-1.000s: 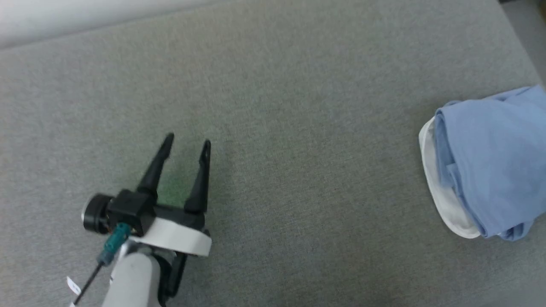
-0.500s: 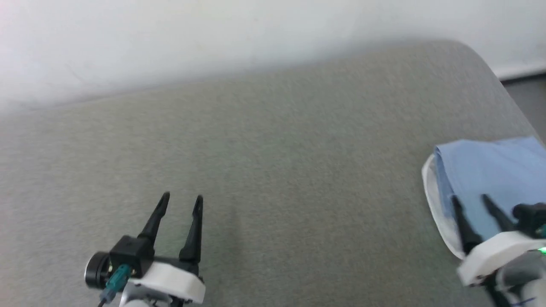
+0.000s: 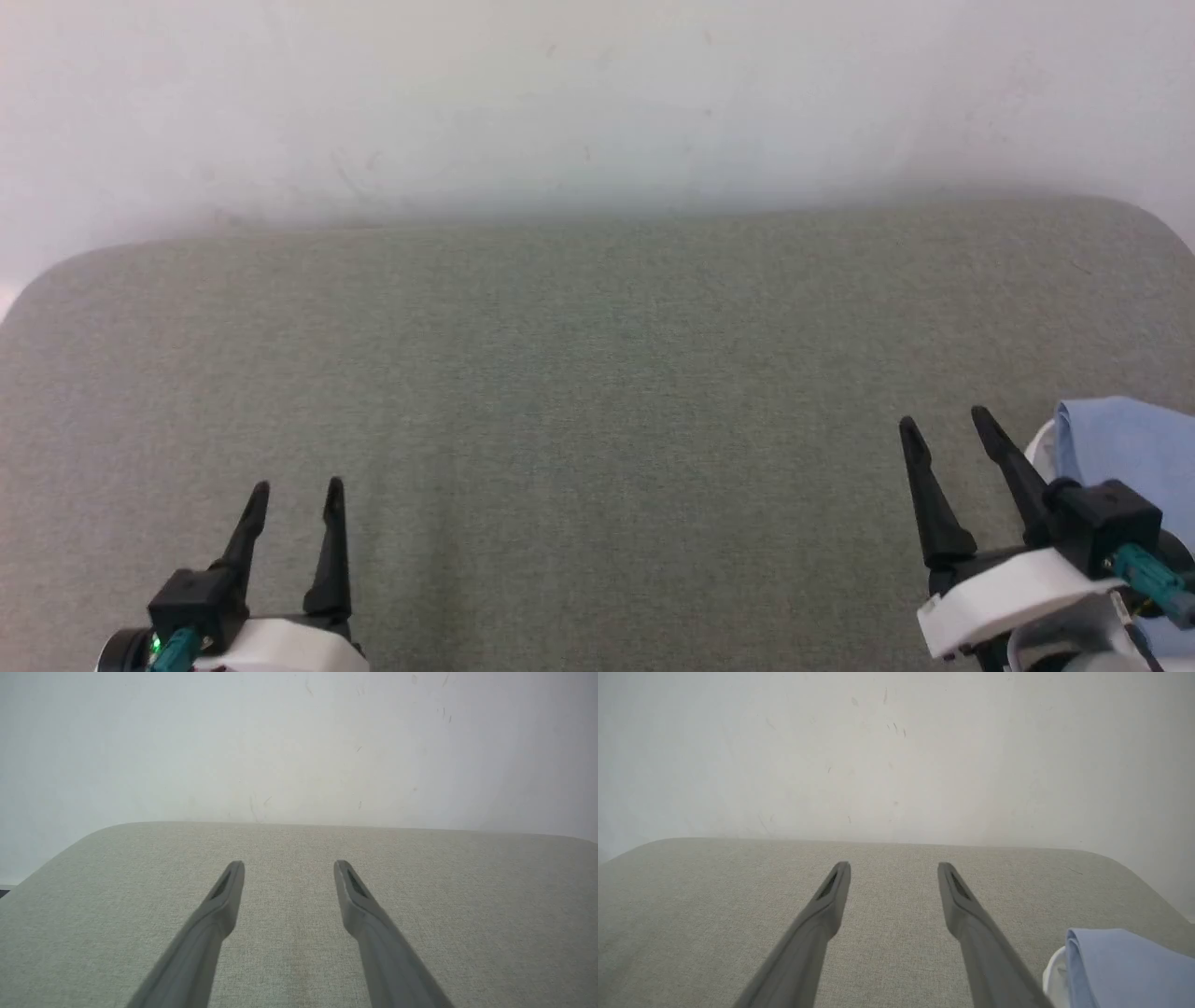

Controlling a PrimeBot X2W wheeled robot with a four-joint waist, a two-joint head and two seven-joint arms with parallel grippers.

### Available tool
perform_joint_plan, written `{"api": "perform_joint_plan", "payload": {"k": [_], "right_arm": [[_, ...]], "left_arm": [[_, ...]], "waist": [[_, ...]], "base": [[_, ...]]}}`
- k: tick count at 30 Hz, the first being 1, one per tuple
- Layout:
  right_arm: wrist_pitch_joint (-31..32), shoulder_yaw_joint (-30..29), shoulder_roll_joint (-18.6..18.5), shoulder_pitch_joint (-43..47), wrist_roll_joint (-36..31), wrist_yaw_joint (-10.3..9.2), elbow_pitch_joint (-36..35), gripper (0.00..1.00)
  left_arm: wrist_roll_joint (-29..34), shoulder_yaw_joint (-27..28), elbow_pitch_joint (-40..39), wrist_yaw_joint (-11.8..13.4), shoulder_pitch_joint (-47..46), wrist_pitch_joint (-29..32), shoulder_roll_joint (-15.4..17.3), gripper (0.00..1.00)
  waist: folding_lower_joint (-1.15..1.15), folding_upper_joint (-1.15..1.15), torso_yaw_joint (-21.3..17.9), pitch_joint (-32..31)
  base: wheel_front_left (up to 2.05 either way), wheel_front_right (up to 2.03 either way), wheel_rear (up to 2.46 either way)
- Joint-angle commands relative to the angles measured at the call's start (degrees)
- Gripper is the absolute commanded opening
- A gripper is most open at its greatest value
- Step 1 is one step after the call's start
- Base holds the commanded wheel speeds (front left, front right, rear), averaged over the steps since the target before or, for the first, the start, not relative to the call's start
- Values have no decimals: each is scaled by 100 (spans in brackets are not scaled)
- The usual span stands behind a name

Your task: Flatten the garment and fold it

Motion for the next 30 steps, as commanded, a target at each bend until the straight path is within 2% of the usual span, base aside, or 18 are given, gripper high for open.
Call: {"api": "perform_joint_plan", "payload": {"k": [1,10,21,22,30], "right_arm": [[-11,-22,46,199,-94,-5,-139,100],[164,-181,107,833,-264,-5,-473,100],[164,-160,115,851,-58,-5,-417,100],[165,-154,115,851,-47,-5,-403,0],[166,-166,90,813,-107,0,-398,0]], "left_arm": [[-77,78,12,21,115,-27,38,100],[-86,-23,60,-26,296,-27,-2,100],[-60,-157,169,-30,339,-27,-5,100],[-75,-167,172,-40,333,-27,-5,0],[-55,-159,130,3,268,55,-21,0]], "waist": [[0,0,183,-149],[0,0,184,-309],[0,0,205,-358],[0,0,212,-362],[0,0,197,-353]], "base": [[0,0,0],[0,0,0],[0,0,0],[0,0,0],[0,0,0]]}}
